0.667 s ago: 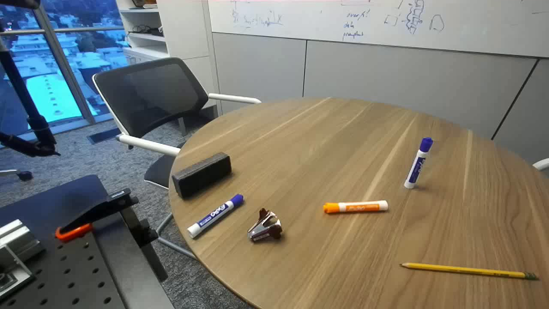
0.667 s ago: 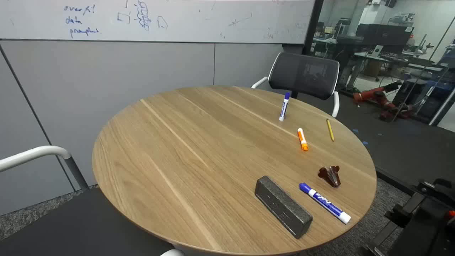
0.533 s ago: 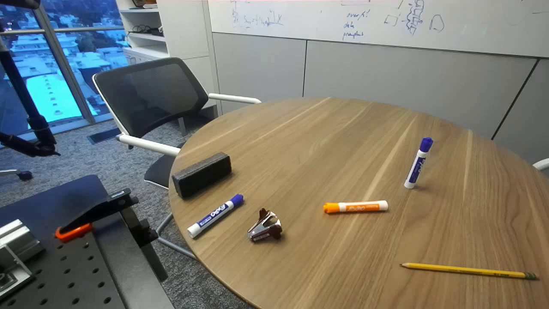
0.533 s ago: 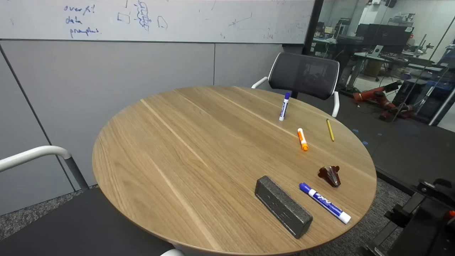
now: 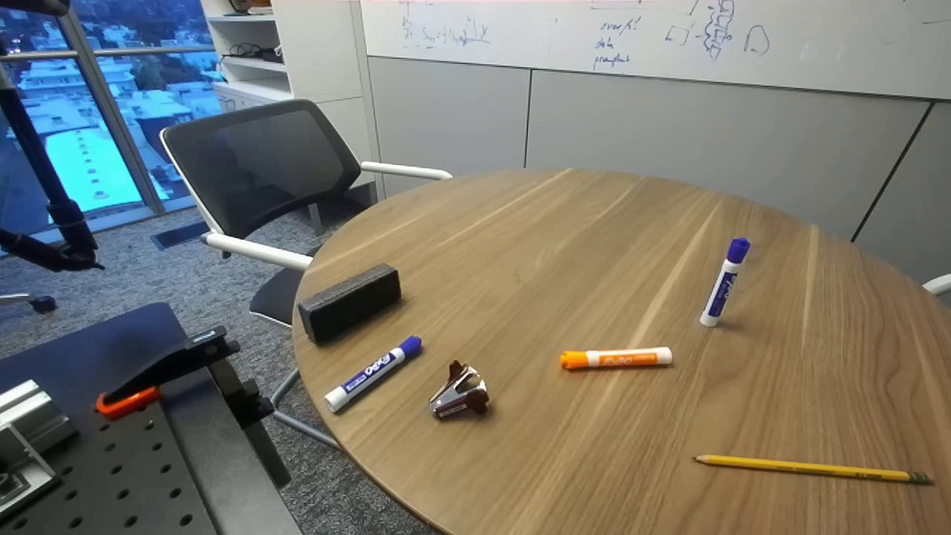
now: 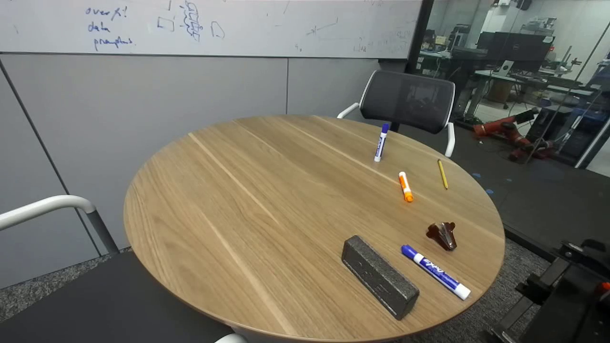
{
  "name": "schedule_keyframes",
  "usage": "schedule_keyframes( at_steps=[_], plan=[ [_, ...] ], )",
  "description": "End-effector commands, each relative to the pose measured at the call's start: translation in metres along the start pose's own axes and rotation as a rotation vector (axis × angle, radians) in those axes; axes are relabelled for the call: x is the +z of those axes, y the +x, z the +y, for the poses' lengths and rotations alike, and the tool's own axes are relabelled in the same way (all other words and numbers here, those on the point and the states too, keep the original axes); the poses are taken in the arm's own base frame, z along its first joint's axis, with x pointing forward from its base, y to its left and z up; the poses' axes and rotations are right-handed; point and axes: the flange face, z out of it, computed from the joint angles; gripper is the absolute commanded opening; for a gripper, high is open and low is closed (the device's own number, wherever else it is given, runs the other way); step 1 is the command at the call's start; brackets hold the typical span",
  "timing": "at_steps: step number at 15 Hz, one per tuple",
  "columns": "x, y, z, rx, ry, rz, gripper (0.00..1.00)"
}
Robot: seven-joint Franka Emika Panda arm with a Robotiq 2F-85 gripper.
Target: Move the marker to the left
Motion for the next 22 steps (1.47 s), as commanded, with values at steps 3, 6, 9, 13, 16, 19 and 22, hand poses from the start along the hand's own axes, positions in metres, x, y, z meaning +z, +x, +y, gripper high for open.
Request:
schedule_keyframes(
  at_steps=[3,6,9,13,16,19,22],
  plan=[
    [0.000,0.000,0.000,0.000,0.000,-0.001,1.00],
    [0.000,0.000,0.000,0.000,0.000,-0.001,1.00],
    [0.000,0.000,0.000,0.000,0.000,-0.001,1.00],
    [0.004,0.044,-0.016,0.042,-0.007,-0.006,1.00],
    [0.012,0.107,-0.033,0.078,-0.026,0.024,1.00],
    [0.024,0.167,-0.037,0.119,-0.049,0.037,1.00],
    [0.045,0.218,-0.025,0.206,-0.028,0.015,1.00]
  ],
)
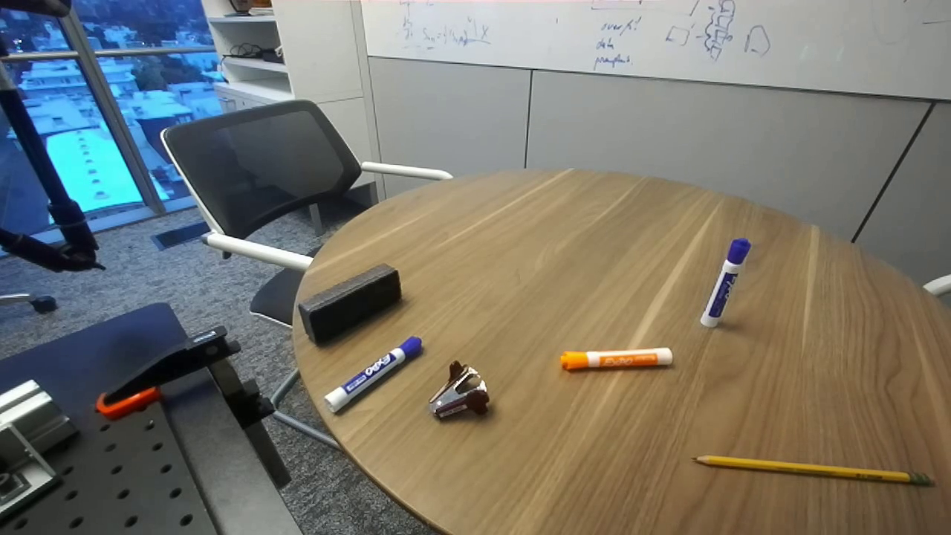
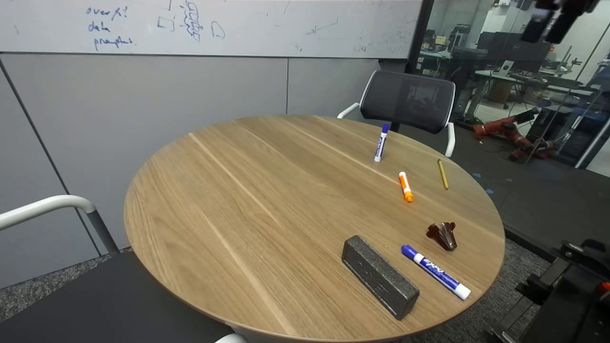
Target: Move the marker to the left
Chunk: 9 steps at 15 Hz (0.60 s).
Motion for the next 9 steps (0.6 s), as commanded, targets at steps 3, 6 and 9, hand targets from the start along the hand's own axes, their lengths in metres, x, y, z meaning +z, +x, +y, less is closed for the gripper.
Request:
schedule_keyframes(
  at_steps=[3,6,9],
  plan=[
    [0.046,0.100,0.018,0.162,0.000,-0.033,1.00],
    [0.078,0.137,0.028,0.246,-0.019,-0.053,1.00],
    [0.110,0.168,0.034,0.322,-0.046,-0.066,1.00]
  ],
)
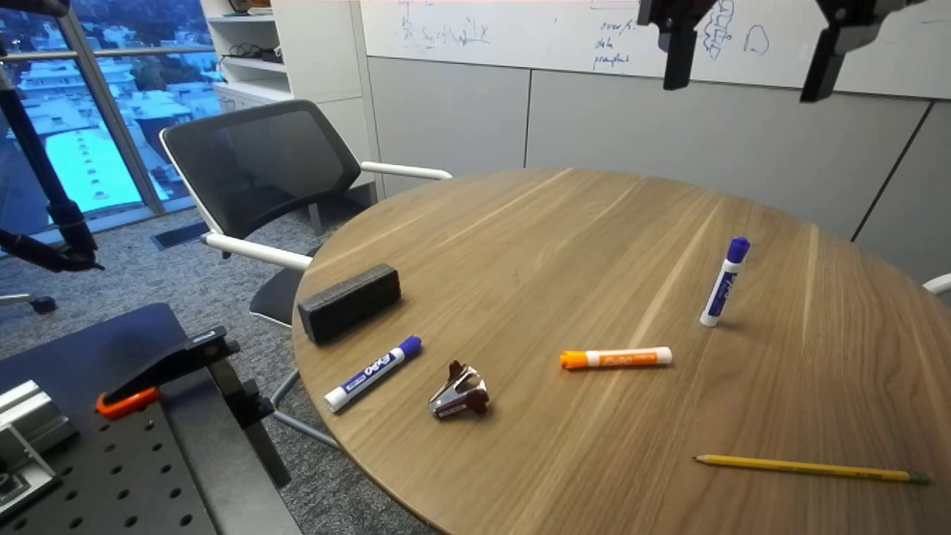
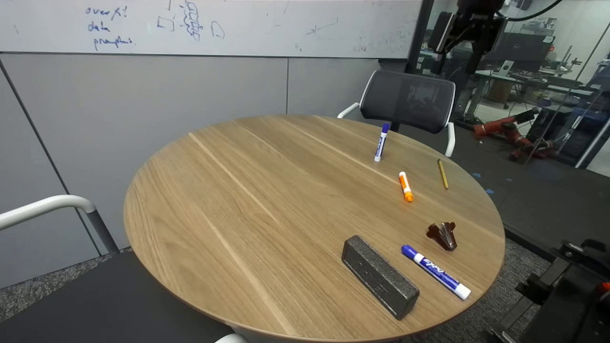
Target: Move the marker to the left
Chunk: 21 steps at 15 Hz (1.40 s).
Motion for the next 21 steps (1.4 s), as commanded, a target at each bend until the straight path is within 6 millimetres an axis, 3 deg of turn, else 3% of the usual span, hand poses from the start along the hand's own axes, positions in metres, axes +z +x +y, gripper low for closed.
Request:
schedule_keyframes(
  at_steps=[1,6,13,17,21],
  plan=[
    [0.030,0.048,-0.005,0.099,-0.007,-0.021,1.00],
    [0.085,0.085,-0.012,0.212,-0.026,-0.041,1.00],
    [0.154,0.111,-0.022,0.337,-0.009,-0.054,1.00],
    [0.180,0.118,-0.029,0.367,-0.015,-0.045,1.00],
    [0.193,0.122,-0.032,0.387,-0.017,-0.040,1.00]
  ],
)
